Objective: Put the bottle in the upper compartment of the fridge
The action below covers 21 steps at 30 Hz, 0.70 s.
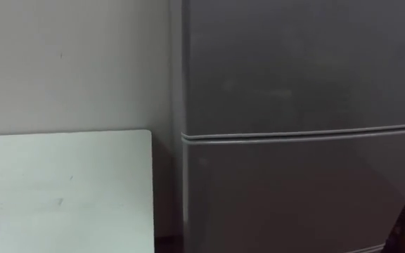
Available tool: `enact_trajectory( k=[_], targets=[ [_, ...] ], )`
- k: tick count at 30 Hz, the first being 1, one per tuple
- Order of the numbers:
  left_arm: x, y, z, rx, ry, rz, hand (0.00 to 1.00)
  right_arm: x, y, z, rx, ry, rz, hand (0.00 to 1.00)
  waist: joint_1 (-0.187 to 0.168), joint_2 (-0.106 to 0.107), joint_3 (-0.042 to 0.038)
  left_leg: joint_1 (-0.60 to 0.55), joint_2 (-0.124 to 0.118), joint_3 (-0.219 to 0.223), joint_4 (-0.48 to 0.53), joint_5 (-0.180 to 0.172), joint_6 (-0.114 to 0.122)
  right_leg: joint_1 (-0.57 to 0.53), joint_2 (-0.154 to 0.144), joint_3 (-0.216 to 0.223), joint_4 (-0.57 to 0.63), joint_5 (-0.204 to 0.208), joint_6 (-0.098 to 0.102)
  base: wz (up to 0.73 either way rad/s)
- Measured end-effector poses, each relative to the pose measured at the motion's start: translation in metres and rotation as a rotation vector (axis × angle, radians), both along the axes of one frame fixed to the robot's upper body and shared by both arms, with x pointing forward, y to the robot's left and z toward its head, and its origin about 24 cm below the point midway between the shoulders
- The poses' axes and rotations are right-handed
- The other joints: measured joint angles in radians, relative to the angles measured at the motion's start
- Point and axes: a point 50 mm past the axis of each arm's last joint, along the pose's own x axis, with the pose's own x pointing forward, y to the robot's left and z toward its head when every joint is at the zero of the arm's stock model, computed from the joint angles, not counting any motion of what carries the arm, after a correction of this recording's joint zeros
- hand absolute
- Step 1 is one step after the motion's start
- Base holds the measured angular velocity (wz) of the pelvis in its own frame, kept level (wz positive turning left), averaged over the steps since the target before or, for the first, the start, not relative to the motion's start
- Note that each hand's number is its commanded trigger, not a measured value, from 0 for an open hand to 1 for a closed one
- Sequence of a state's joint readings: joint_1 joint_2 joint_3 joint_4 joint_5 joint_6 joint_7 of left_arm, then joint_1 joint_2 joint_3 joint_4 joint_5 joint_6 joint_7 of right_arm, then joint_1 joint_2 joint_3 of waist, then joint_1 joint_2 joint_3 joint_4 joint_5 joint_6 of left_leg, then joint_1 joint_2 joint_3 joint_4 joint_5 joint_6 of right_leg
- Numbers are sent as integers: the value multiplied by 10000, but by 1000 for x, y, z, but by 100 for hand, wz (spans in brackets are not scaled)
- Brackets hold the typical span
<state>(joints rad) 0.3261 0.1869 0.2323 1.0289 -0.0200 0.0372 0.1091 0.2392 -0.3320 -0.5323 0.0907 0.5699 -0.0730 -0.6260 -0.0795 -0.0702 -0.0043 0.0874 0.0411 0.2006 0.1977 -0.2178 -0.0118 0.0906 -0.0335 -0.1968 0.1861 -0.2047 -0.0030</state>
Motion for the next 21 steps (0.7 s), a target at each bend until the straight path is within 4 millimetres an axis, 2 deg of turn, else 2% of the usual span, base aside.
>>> enact_trajectory(
  k=[5, 8, 11, 13, 17, 19, 21],
  targets=[
    [4, -2, 0, -21, -524, 856, 0, -36, 9, -60, 1767, 1871, -1292, 0, 75, 207, -12, -3, -13, 57, -90, -10, 12, -45, -5, 22, 19, -3, 12, -4],
    [3, -6, -1, -85, -560, 1118, 0, -55, 25, -100, 3137, 3203, -1797, 0, 34, 422, -27, 37, -21, 108, -124, -8, 11, -35, -19, 21, 14, -8, 20, -3],
    [6, -6, -1, -74, -700, 1342, 0, -69, 38, -127, 3831, 4479, -1657, 0, 24, 469, -30, 91, -18, 75, -119, -8, 11, -19, -13, 17, 16, -21, 16, 2],
    [6, -12, -3, -252, -694, 1480, 0, -84, 55, -151, 4288, 5987, -1054, 0, 83, 499, -27, 127, -23, 81, -123, -7, 9, -8, -12, 53, 41, -35, 19, 0],
    [1, -20, -6, -520, -570, 1724, 0, -109, 75, -177, 5127, 7833, -161, 0, 93, 531, -9, 115, -20, 93, -114, -9, 10, -14, -12, 61, 27, -36, 20, -1],
    [-2, -24, -7, -608, -486, 1762, 0, -128, 87, -190, 5830, 8694, 292, 0, 208, 538, -4, 122, -15, 68, -123, -20, 0, -17, -4, 74, 30, -42, 21, 0],
    [-5, -24, -8, -619, -352, 1800, 0, -137, 94, -196, 6189, 9164, 870, 0, 251, 551, 4, 124, -11, 51, -121, -25, -5, -18, -1, 75, 30, -40, 18, -2]
  ],
)
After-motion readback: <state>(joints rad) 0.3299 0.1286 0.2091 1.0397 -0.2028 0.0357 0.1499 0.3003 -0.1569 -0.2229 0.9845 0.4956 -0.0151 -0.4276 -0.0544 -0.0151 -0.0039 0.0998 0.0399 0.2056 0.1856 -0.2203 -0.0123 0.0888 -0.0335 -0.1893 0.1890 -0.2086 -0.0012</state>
